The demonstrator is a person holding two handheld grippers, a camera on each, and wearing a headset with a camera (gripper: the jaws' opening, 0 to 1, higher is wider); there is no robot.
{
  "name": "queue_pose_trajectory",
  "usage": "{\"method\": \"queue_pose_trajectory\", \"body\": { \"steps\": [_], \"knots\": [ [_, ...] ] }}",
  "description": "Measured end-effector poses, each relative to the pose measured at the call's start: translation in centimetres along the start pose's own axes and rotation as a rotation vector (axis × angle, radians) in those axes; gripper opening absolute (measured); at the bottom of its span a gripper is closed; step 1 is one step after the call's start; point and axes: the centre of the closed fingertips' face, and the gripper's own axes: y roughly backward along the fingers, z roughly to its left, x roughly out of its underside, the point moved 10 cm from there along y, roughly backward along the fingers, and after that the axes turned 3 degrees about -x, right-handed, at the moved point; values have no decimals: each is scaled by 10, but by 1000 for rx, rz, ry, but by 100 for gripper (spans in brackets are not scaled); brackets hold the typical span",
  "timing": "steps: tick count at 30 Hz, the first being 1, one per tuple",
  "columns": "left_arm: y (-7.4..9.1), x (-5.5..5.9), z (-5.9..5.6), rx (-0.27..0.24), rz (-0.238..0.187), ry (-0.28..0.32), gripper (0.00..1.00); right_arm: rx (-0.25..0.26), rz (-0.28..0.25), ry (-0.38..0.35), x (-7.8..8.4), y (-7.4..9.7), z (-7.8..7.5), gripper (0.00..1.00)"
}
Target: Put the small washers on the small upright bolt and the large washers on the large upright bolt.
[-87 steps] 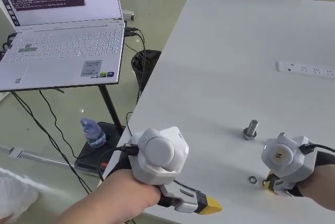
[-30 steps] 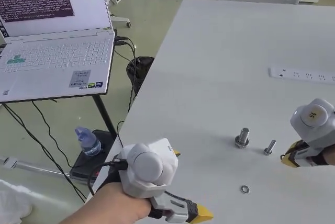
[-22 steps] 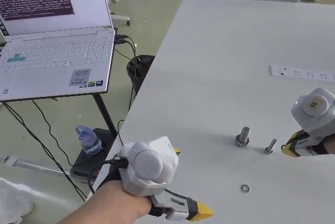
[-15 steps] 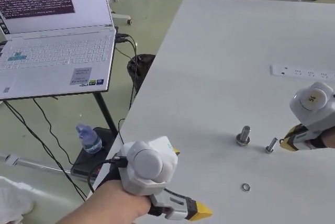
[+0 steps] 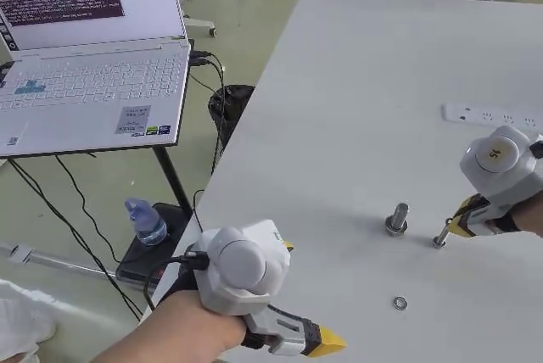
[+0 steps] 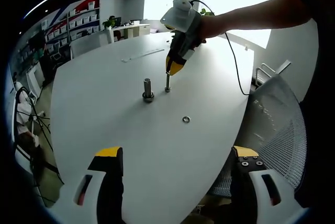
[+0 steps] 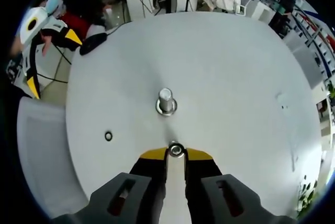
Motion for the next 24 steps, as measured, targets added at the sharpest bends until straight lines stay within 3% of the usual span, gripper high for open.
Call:
{"method": "queue_pose_trajectory", "body": {
  "steps": [24],
  "knots": [
    [0, 5, 4, 9, 12, 22, 83, -5, 34, 22, 1, -17, -2, 13]
  ]
}}
